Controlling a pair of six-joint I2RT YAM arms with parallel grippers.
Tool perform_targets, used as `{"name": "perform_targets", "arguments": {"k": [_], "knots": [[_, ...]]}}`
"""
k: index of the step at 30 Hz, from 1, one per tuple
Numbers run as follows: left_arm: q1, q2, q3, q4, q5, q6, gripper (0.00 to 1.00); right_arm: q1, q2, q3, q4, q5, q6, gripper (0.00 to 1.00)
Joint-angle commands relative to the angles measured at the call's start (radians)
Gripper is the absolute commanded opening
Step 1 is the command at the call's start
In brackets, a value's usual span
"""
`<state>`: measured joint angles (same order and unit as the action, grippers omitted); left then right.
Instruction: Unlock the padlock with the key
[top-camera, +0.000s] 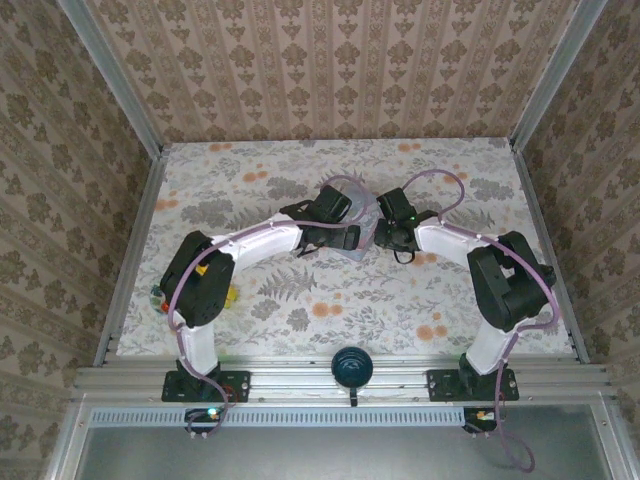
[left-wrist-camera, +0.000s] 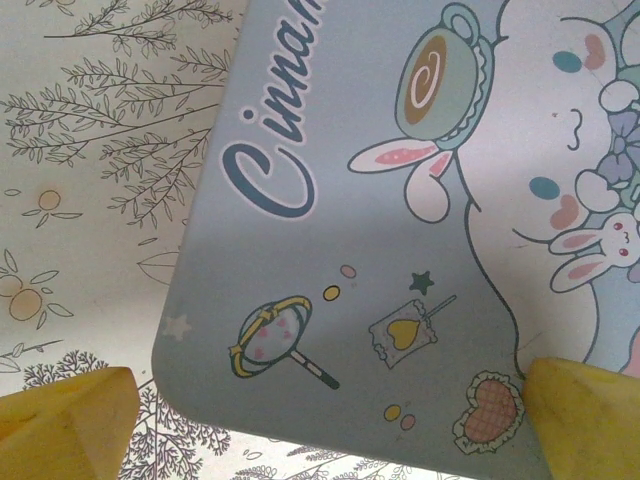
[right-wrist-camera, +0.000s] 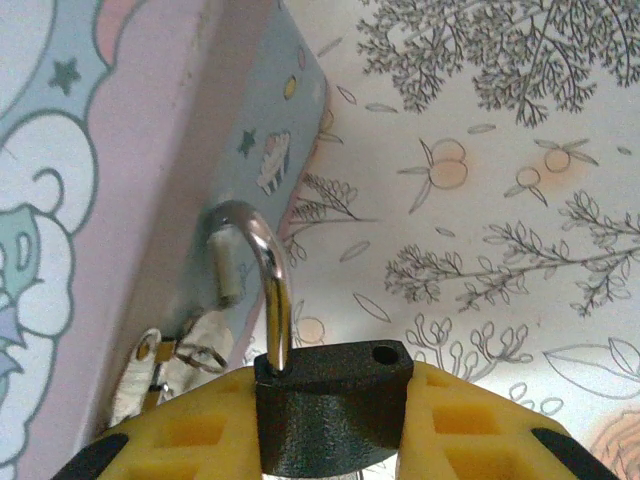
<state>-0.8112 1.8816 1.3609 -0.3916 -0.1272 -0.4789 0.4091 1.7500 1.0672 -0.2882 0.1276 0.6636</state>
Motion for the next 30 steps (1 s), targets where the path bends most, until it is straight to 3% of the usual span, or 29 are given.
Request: {"name": "perform_targets", "arguments": {"k": [1,9,19,30], "knots": [[-0.002,0.010,-0.049,-0.090,0.027,-0.001,0.99,-0.004,0.017,0.038,0.045,0.029,0.024,0.05],[0.024,-0.015,-0.088,-0.059,0.054,-0.014,0.90,-0.012,0.013,0.046,0.040,0.050,0.022,0.05],[0.027,-0.012,-0.094,-0.051,0.078,-0.021,0.88,-0.015,0.065,0.081,0.060,0.055,0.042,0.03],[0.079,-0.062,-0.159,-0.035,0.063,-0.030,0.71,-0.013,-0.027,0.002,0.036,0.056,0.024,0.03]]}}
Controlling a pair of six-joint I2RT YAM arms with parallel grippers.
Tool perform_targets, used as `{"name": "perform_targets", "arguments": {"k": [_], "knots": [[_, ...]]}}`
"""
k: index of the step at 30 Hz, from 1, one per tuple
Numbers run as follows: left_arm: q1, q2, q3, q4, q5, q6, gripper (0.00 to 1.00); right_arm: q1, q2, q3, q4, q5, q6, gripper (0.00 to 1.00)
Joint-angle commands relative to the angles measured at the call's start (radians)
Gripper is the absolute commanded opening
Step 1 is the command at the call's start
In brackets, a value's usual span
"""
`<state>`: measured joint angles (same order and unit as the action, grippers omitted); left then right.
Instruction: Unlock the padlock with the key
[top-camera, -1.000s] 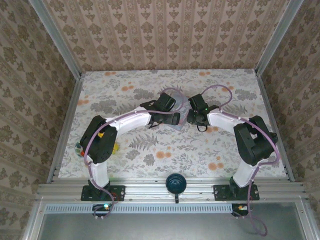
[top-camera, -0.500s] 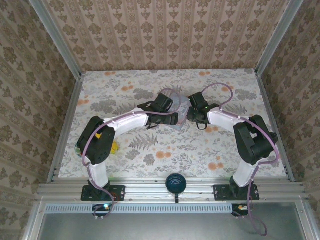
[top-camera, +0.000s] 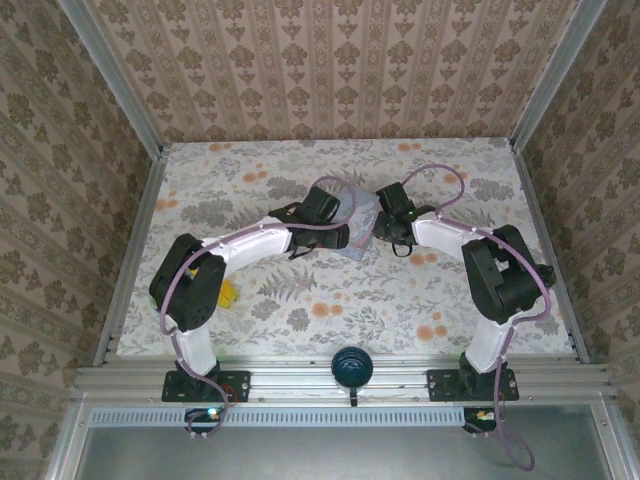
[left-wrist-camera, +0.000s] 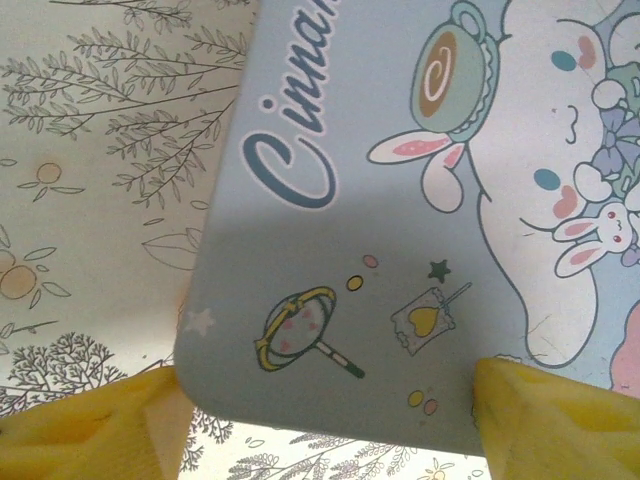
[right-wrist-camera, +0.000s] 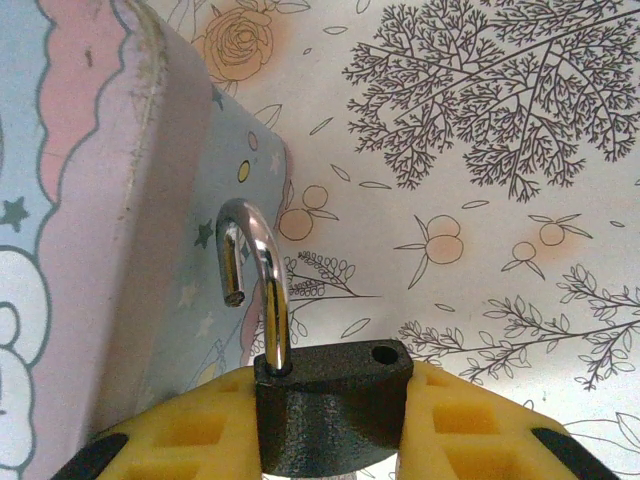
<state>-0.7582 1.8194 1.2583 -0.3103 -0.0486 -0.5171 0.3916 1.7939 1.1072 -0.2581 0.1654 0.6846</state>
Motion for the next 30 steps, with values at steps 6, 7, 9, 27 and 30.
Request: {"name": "perform_targets", "arguments": {"k": [6,7,9,27,30], "knots": [[0.086,-0.034,-0.092,-0.100,-0.016,0.024,0.61,0.016,-0.188,-0.169,-0.019,-0.010,-0.001,0.02],[0.094,-0.039,-0.097,-0.096,-0.016,0.030,0.60,0.019,-0.201,-0.183,-0.030,-0.017,-0.007,0.02],[0.113,-0.047,-0.098,-0.087,-0.014,0.045,0.60,0.034,-0.234,-0.213,-0.055,-0.038,-0.032,0.02],[0.265,0.069,0.048,0.196,0.331,-0.037,0.46,0.139,-0.429,-0.332,-0.208,-0.095,-0.102,0.03],[0.257,0.093,0.065,0.231,0.369,-0.070,0.46,0.152,-0.411,-0.314,-0.216,-0.095,-0.117,0.03]]}}
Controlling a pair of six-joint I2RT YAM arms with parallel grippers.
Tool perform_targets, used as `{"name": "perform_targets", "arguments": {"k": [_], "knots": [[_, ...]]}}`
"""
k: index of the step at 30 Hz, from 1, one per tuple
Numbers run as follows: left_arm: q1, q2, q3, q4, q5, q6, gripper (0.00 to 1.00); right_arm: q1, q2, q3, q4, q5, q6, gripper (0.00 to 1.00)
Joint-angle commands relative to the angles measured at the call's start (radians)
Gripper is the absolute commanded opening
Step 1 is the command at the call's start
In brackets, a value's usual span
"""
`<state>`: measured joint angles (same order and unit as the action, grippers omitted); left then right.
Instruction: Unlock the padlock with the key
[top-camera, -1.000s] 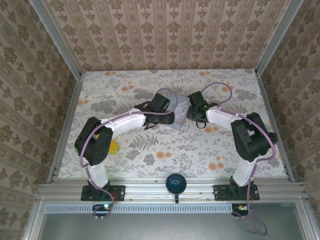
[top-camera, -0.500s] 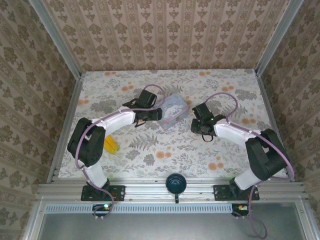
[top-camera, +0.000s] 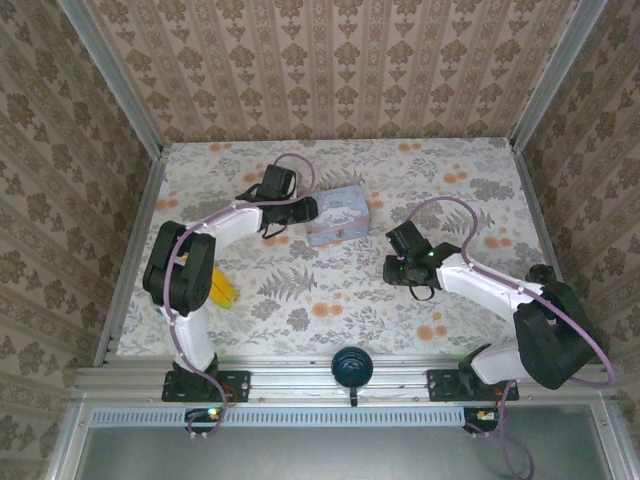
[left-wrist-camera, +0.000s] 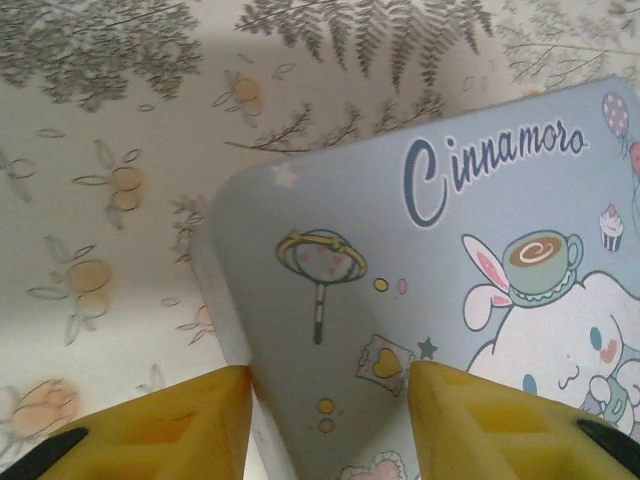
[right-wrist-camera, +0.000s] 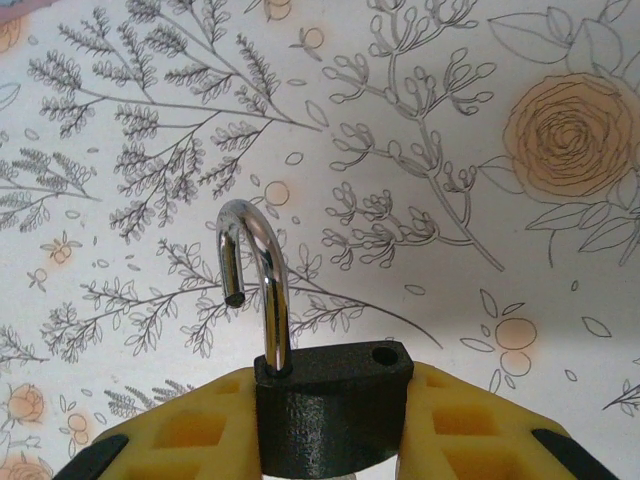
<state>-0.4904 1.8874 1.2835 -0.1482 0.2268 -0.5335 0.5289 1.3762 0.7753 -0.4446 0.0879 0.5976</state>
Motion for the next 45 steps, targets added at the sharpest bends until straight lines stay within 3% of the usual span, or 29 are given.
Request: {"name": "perform_targets", "arguments": {"k": [1,11,14,23,34,41,45], "knots": [[-0.013,0.032,0.043,0.082,0.106,-0.065,0.46,0.018,0.007,0.026,-0.032,-0.017,-0.034,0.03],[-0.004,0.048,0.048,0.145,0.146,-0.110,0.57,0.026,0.089,0.083,-0.070,0.000,-0.030,0.03],[0.005,0.012,0.028,0.141,0.142,-0.117,0.64,0.026,0.108,0.091,-0.077,-0.002,-0.024,0.03],[0.059,-0.191,-0.113,0.117,0.090,-0.134,1.00,0.018,0.175,0.136,-0.146,0.008,-0.033,0.06],[0.101,-0.435,-0.282,0.061,0.035,-0.097,1.00,-0.007,0.290,0.200,-0.186,0.056,-0.025,0.16],[0.147,-0.535,-0.345,0.043,0.032,-0.090,1.00,0.013,0.338,0.246,-0.170,0.046,-0.009,0.46],[0.168,-0.564,-0.369,0.036,0.032,-0.091,1.00,0.026,0.350,0.271,-0.178,0.046,0.002,0.53]]}}
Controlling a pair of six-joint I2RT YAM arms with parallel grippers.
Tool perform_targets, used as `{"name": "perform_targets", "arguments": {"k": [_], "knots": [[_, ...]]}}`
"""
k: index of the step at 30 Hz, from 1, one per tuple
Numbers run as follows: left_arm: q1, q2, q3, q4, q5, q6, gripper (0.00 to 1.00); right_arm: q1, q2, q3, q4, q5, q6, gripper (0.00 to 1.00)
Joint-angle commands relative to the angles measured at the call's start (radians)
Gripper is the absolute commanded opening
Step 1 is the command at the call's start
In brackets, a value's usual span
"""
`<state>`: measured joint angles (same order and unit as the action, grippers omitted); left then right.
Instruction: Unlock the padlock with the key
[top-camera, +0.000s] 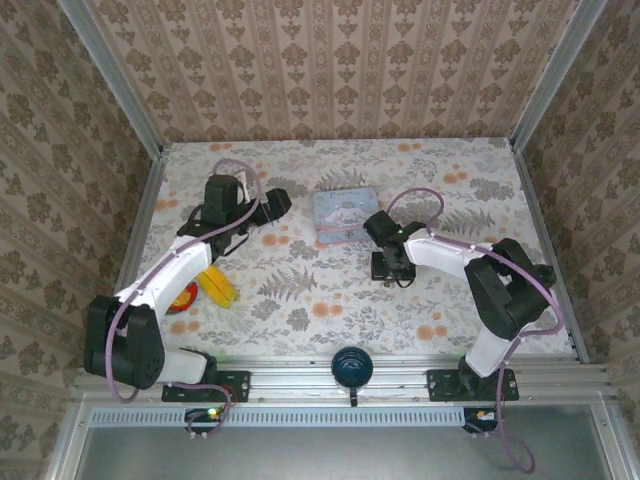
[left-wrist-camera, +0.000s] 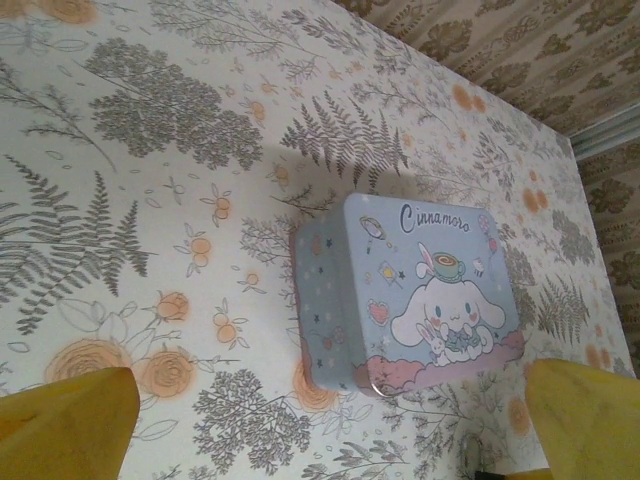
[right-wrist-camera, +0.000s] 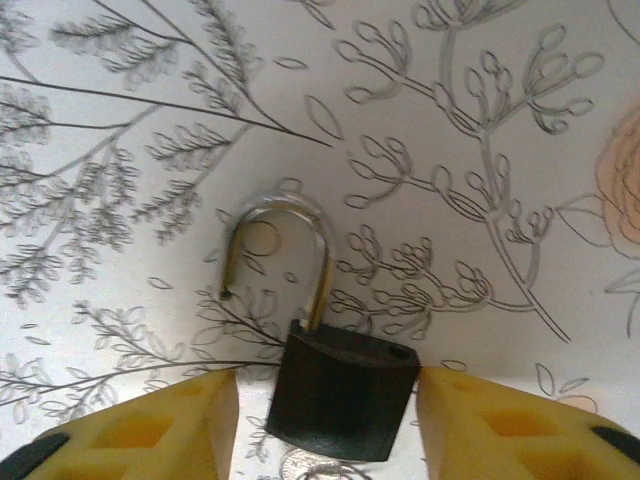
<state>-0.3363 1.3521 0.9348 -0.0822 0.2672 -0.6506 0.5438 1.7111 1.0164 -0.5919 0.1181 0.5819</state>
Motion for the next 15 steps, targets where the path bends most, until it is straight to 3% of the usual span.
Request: {"name": "perform_targets", "arguments": {"k": [1,7,15], "knots": [[0.017,-0.034,-0.024,-0.033,-0.008,0.026,1.00,0.013,0.012,0.034,-0.034,0.015,0.019,0.53],[0.043,-0.089,-0.048,-0.068,-0.018,0.038,1.00,0.018,-0.051,0.038,-0.074,0.047,0.031,0.55],[0.137,-0.264,-0.120,-0.141,-0.065,0.061,1.00,0.015,-0.258,0.008,-0.148,0.144,0.033,0.58]]}}
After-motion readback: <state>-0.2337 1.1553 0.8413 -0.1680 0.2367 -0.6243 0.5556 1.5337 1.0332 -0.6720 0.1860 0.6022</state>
